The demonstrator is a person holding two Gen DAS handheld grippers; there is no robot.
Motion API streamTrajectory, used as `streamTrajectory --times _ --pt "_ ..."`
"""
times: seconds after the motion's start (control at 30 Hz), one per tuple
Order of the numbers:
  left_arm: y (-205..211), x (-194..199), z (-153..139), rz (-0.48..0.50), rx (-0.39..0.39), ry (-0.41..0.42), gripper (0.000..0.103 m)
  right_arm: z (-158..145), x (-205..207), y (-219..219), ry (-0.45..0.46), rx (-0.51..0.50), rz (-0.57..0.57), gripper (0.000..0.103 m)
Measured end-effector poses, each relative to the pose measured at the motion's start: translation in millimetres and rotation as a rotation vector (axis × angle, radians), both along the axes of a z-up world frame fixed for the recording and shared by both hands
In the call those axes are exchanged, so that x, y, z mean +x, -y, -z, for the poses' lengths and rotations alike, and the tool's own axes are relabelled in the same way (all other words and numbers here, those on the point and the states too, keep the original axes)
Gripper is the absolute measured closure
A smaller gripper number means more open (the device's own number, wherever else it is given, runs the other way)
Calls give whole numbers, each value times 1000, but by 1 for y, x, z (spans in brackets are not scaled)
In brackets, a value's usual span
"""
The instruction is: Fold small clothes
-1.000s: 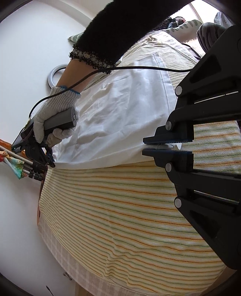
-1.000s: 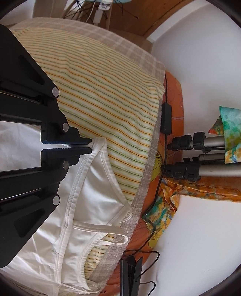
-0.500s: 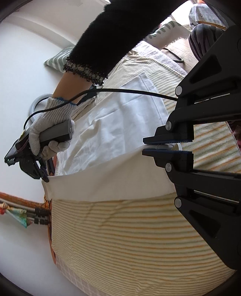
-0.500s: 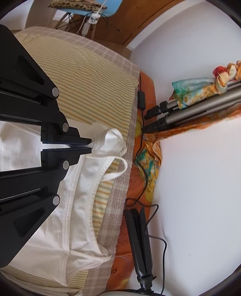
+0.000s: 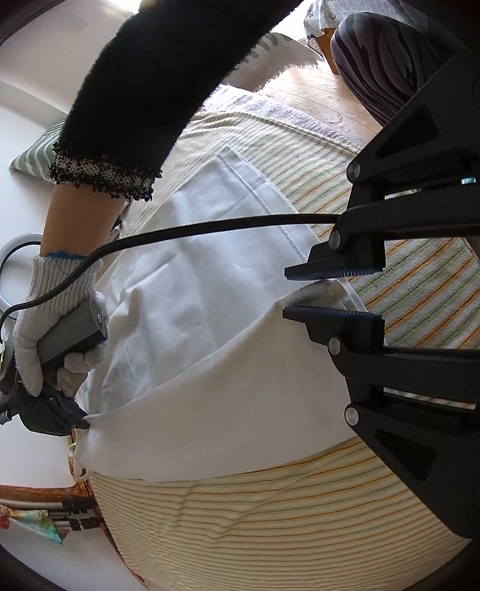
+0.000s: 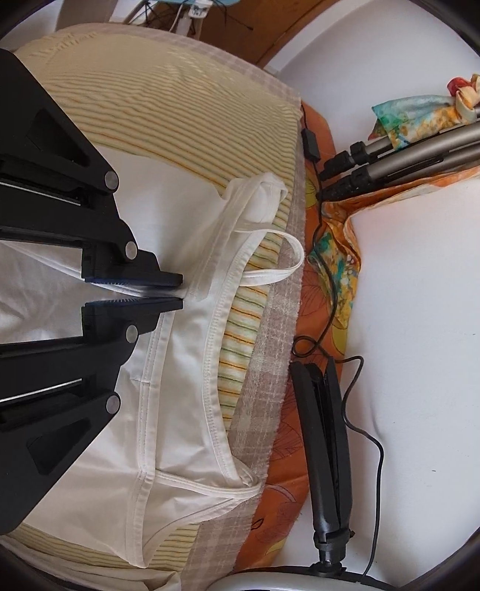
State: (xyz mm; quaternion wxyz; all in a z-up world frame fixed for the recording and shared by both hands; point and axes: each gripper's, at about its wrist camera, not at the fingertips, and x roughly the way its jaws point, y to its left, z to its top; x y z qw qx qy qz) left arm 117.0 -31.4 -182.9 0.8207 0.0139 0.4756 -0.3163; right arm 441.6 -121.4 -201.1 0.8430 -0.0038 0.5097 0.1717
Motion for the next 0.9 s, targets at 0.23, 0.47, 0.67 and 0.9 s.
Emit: streamTrajectory --times 0.23,0.47,0.67,0.9 --pt "-32 -14 -36 -60 3 84 85 -36 -19 39 51 97 38 92" --pt "-41 -16 -72 -134 83 193 85 -83 -61 93 123 194 52 81" --pt "-9 -15 -77 -143 95 219 85 -104 -104 144 162 234 62 79" --pt "49 -24 -70 -91 90 222 85 -106 -135 205 180 225 101 79"
